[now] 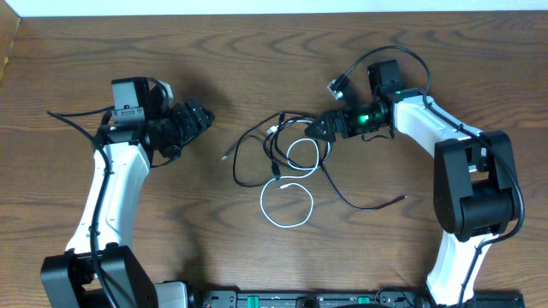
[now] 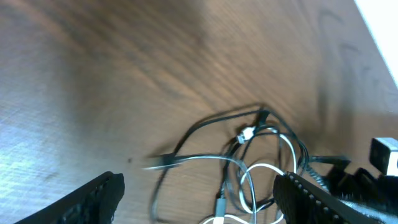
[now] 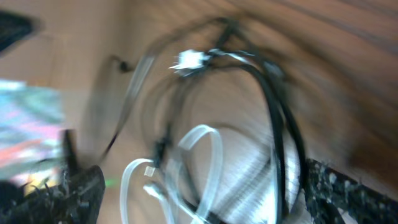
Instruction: Untangle cables
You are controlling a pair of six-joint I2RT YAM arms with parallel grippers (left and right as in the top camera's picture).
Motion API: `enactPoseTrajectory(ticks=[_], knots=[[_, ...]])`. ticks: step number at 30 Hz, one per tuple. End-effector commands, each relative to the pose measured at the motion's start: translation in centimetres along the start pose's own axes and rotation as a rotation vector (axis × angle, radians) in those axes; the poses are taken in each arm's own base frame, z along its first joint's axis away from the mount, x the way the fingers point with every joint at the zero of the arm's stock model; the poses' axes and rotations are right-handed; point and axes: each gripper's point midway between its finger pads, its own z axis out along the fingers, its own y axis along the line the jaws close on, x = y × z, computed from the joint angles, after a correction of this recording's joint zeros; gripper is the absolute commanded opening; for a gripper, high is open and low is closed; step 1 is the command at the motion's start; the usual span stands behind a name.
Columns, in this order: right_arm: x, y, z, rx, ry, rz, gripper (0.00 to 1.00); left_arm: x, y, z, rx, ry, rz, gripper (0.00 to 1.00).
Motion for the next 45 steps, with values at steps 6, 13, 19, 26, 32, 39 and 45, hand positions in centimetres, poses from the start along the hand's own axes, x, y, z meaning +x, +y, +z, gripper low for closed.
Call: enactPoseTrajectory(ticks=[6, 13, 19, 26, 32, 39, 45], knots=[[0.7, -7.4, -2.2, 0.449, -0.007, 0.174, 0.98, -0.7, 1.2, -1.1, -0.099, -0.041, 0.075, 0.81], [-0.3, -4.2, -2.4, 0.314, -0.032, 0.154, 0.87, 0.2, -0.4, -0.8, -0.028, -0.001, 0.090, 0.50], [-0.7, -3.2, -3.0, 0.309, -0.044, 0.138, 0.36, 2.7, -3.0, 0.5, -0.013, 0.054, 0.177, 0.42], [-0.4, -2.6, -2.1, 0.330, -0.022, 0.100, 0.22, 3.7, -3.2, 1.9, -0.127, 0.028, 0.257, 0.42], [0.0, -3.5, -1.4, 0.467, -0.003, 0.058, 0.20, 4.3, -3.0, 2.5, -0.141, 0.047, 0.265, 0.42], [0.2, -3.5, -0.6, 0.555, 0.011, 0.011, 0.14, 4.7, -2.4, 3.2, -0.157, 0.071, 0.257, 0.43], [0.1, -3.9, -0.7, 0.609, 0.010, -0.002, 0.11, 4.7, -2.2, 3.4, -0.160, 0.077, 0.255, 0.43]])
